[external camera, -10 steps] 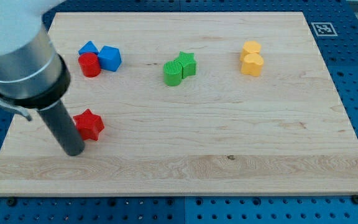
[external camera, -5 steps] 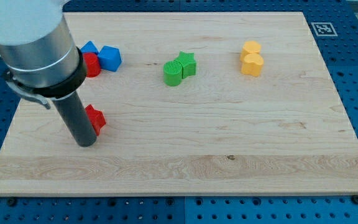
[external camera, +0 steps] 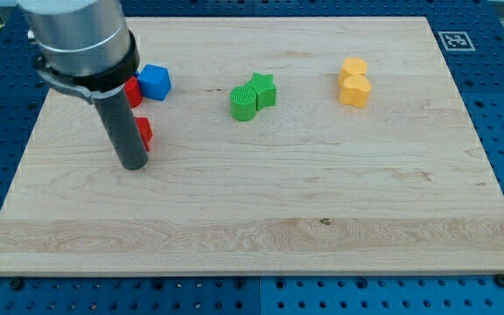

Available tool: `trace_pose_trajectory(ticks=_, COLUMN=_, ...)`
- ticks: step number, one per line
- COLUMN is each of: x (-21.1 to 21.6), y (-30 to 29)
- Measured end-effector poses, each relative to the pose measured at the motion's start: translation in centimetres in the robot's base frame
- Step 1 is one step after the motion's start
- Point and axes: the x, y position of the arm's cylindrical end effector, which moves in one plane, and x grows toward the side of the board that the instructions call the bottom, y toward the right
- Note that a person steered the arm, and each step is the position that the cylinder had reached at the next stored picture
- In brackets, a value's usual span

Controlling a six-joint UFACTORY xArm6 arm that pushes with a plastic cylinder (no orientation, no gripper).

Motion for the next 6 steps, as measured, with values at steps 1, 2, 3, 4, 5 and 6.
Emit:
trace_pose_trajectory(ticks=1, x=0.0, y=-1.2)
trace_pose_trajectory(ticks=2, x=-1.6, y=-1.3)
trace_pose_trajectory(ticks=3, x=-3.0, y=-1.1)
trace_pose_trajectory(ticks=4, x=-4.3, y=-0.8)
trace_pose_trajectory(ticks=5, x=-5.7, y=-0.7)
trace_pose_trajectory(ticks=6, x=-7.1, y=-0.7)
